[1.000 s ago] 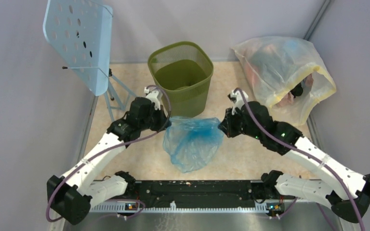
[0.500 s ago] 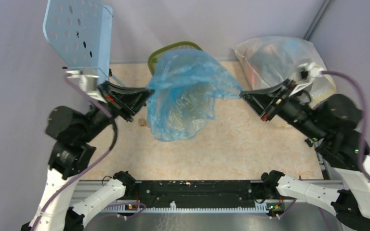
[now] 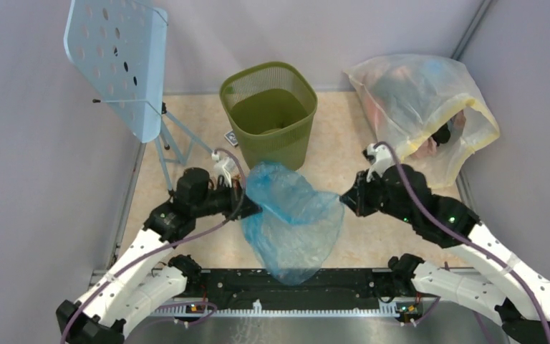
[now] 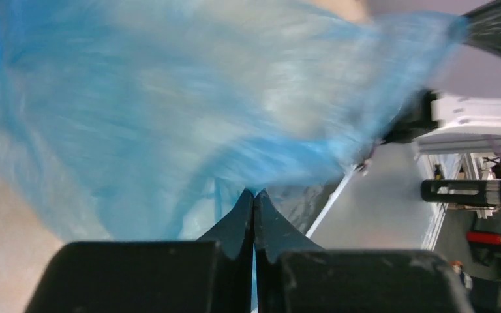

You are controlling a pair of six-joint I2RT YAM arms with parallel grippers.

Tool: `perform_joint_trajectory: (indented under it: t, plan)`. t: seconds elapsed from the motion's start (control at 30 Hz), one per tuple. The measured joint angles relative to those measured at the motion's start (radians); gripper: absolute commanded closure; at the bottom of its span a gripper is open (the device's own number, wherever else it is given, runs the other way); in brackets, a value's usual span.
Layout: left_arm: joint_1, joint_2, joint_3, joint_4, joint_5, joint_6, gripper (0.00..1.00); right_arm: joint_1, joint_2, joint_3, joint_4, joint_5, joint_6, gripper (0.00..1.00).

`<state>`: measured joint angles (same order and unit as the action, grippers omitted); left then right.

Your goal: Put the trash bags into the trash bin

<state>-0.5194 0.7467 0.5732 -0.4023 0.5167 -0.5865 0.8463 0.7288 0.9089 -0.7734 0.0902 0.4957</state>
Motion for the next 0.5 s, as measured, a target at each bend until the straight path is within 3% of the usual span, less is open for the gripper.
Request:
perform_joint_trajectory:
  t: [0.1, 0.23, 0.3, 0.4, 0.5]
  plan:
    - [0.0, 0.008, 0.235, -0.065, 0.001, 0.037, 1.0, 0.0, 0.026, 0.177, 0.0, -0.007, -0.027, 1.0]
    - [0.0, 0.105, 0.688, -0.138, -0.036, 0.095, 1.0, 0.0, 0.121, 0.516, 0.029, -0.019, -0.079, 1.0]
    - [0.0, 0.144, 0.861, -0.139, -0.039, 0.111, 1.0, 0.0, 0.145, 0.601, 0.052, -0.02, -0.097, 1.0]
    - [0.0, 0.134, 0.908, -0.12, -0.021, 0.114, 1.0, 0.0, 0.131, 0.619, 0.064, -0.005, -0.111, 1.0]
    - [-0.001, 0.1, 0.782, -0.097, 0.003, 0.114, 1.0, 0.0, 0.1, 0.516, 0.066, 0.027, -0.11, 1.0]
